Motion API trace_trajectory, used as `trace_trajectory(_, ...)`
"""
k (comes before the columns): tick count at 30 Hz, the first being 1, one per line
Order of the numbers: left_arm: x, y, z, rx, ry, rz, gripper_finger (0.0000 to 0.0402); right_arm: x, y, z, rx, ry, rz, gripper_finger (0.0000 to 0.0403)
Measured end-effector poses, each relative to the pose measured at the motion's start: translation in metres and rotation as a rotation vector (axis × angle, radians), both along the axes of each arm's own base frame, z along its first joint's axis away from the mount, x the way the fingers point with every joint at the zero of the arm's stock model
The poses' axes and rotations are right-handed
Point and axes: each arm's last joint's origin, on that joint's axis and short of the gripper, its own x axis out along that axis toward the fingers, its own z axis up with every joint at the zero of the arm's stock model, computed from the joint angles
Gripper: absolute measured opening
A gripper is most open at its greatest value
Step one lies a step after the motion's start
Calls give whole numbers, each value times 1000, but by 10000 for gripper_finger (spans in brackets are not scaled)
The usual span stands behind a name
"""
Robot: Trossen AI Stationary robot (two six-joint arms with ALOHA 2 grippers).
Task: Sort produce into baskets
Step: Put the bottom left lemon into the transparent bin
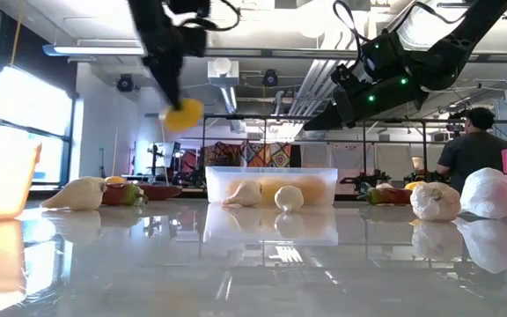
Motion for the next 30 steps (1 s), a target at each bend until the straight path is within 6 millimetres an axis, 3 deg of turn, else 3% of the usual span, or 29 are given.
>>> trace_trajectory(7, 49, 69, -11, 82, 30, -54, 123, 0, 0, 0, 3, 3, 0, 0)
trace_trajectory(15, 81, 135, -45, 78, 127, -57, 123, 0, 0, -1, -15, 15, 6, 0)
trace_trajectory(20, 92, 151, -63, 65, 158, -75, 123, 0, 0, -1, -26, 19, 10, 0)
trace_trajectory(30, 103, 152, -89, 37, 207, -131, 123, 0, 0, -1, -26, 20, 10, 0)
